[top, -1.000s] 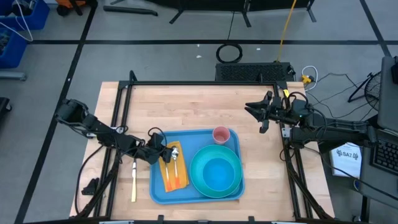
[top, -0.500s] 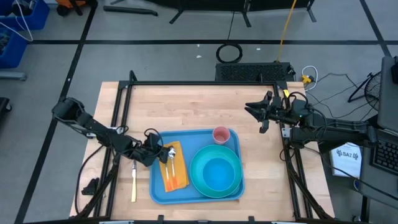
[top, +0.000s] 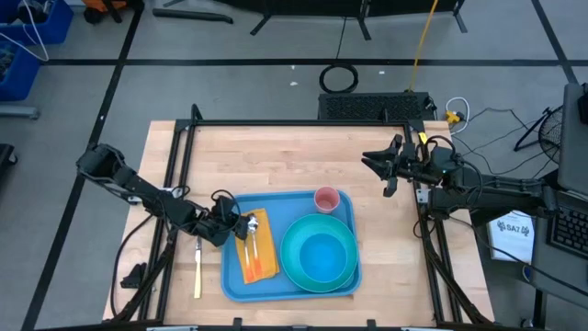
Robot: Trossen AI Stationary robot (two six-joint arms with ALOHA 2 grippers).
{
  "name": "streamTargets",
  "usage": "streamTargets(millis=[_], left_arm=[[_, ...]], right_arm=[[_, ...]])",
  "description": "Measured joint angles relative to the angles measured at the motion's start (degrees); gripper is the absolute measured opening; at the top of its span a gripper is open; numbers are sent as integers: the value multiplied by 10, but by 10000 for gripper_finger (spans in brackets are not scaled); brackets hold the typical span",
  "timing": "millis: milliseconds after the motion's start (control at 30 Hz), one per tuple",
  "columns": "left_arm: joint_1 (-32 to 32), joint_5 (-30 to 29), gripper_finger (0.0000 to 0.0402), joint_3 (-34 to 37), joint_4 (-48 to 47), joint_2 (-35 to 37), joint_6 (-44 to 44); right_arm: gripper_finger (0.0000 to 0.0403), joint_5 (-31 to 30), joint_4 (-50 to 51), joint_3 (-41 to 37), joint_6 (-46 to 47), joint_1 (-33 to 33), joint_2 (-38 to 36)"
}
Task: Set up tray
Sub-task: Put the orange spoon on the yellow napkin, then put the knife on the yellow napkin
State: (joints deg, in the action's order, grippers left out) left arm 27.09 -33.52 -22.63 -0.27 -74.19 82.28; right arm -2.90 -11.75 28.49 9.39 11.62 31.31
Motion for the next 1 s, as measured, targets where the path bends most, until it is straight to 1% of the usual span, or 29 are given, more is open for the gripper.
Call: streamTargets(millis=[233, 500, 633, 900, 1000], left_arm=[[0, 3, 6, 0, 0, 0, 2], [0, 4, 50, 0, -2, 0, 4], [0, 4, 64, 0, -1, 0, 4], [0, 2, 71, 0, 0, 1, 3], [0, 0, 71, 0, 2, 21, -12]], right_arm=[[77, 0, 0, 0, 0, 0, 0], [77, 0, 0, 0, 0, 0, 0], [77, 0, 0, 0, 4, 0, 0], [77, 0, 0, 0, 4, 0, 0], [77, 0, 0, 0, 4, 0, 0]])
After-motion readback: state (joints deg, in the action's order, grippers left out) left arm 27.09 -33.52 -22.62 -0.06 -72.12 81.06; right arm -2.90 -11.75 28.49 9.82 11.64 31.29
